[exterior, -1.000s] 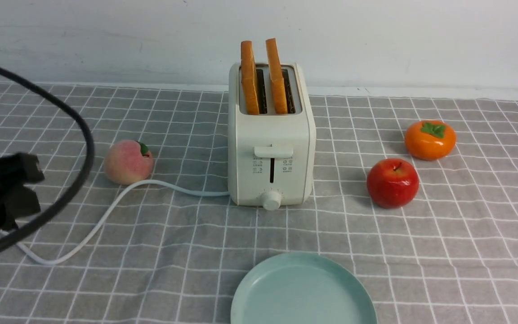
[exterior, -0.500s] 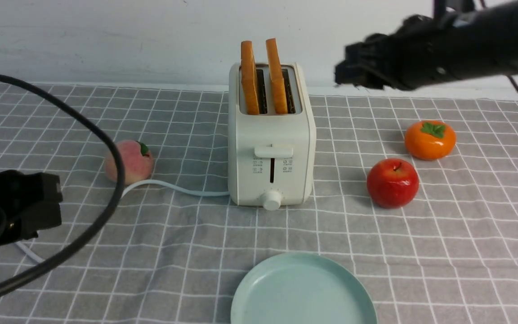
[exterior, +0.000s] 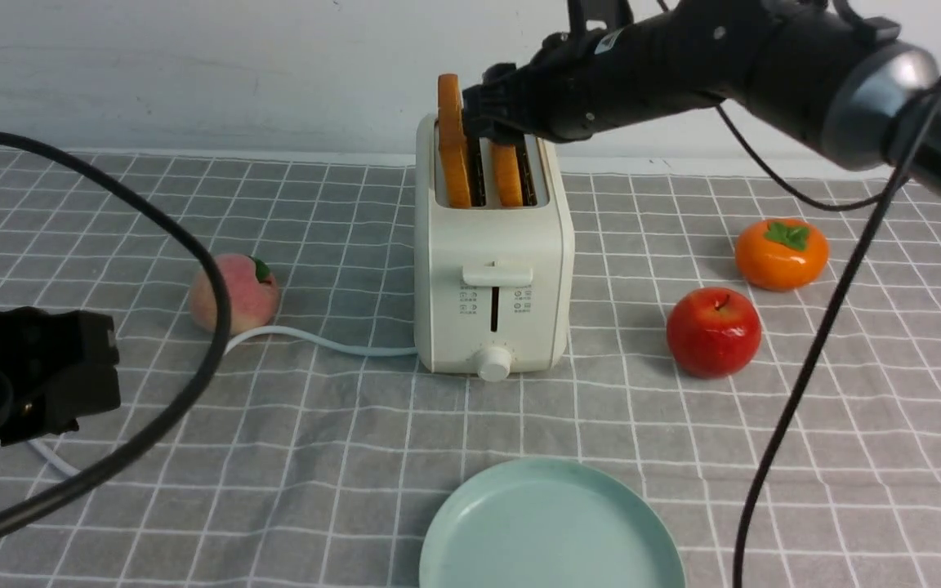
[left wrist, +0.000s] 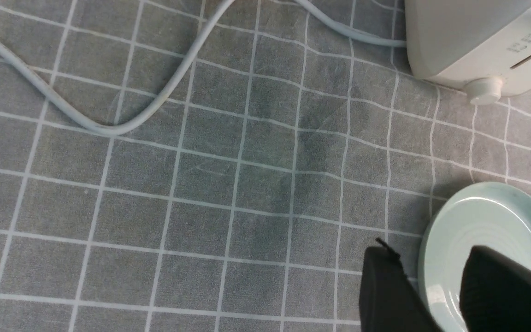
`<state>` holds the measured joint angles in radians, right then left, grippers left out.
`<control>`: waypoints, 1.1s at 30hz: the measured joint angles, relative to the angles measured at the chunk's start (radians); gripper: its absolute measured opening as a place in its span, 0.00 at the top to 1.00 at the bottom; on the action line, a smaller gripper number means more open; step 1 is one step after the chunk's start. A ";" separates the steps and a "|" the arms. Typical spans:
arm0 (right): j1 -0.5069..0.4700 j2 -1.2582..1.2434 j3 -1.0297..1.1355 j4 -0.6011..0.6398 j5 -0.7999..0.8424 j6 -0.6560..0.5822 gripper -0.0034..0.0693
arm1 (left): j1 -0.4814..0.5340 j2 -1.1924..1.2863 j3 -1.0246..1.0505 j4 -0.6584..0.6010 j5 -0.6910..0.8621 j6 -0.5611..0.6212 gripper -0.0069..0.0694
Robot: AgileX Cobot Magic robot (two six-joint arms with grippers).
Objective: Take toasted bread from bread machine on grey coffee table place on plate.
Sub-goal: 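Grasp the toast slice in the toaster and pull it up out of the slot with the right gripper, then place the held slice of bread on top of the slice on the plate with the right gripper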
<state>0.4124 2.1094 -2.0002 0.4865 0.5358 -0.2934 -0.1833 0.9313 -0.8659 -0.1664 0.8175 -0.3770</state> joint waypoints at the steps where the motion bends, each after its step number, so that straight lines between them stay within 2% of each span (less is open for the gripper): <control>1: 0.000 0.010 -0.001 -0.007 -0.004 0.000 0.40 | 0.000 0.000 0.000 0.000 0.000 0.000 0.60; 5: 0.000 0.026 -0.001 -0.015 -0.011 -0.001 0.41 | 0.000 0.000 0.000 -0.001 0.000 0.000 0.60; 8: 0.000 0.028 -0.001 -0.016 -0.015 -0.001 0.49 | 0.000 0.000 0.000 -0.005 0.000 0.000 0.60; 10: 0.000 0.024 -0.001 -0.019 -0.015 -0.002 0.58 | 0.000 0.000 0.000 -0.007 0.000 0.000 0.60; 13: -0.009 0.006 -0.001 -0.027 -0.020 -0.023 0.80 | 0.000 0.000 0.000 -0.007 -0.001 0.001 0.60; 14: -0.014 -0.003 -0.001 -0.026 -0.023 -0.031 0.82 | 0.000 0.000 0.000 -0.007 -0.003 0.001 0.60; 23: -0.099 -0.237 -0.002 -0.008 -0.015 -0.047 0.81 | 0.000 0.000 0.000 -0.008 -0.005 0.001 0.60; 25: -0.143 -0.326 -0.005 -0.047 0.084 -0.048 0.81 | 0.000 0.000 0.000 -0.009 -0.006 0.001 0.60; 28: -0.218 -0.432 -0.011 -0.142 0.329 -0.047 0.81 | 0.000 0.000 0.000 -0.010 -0.010 0.001 0.60; 29: -0.223 -0.438 -0.011 -0.147 0.347 -0.044 0.81 | 0.000 0.000 0.000 -0.010 -0.010 0.001 0.60; 31: -0.290 -0.488 -0.012 -0.210 0.581 -0.001 0.81 | 0.000 0.000 0.000 -0.010 -0.011 0.001 0.60; 32: -0.300 -0.491 -0.012 -0.214 0.597 0.003 0.81 | 0.000 0.000 0.000 -0.010 -0.011 0.001 0.60; 33: -0.335 -0.503 0.005 -0.221 0.691 0.042 0.81 | 0.000 0.000 0.000 -0.010 -0.011 0.001 0.60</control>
<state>0.0773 1.6063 -1.9949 0.2652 1.2270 -0.2510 -0.1833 0.9313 -0.8659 -0.1766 0.8064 -0.3762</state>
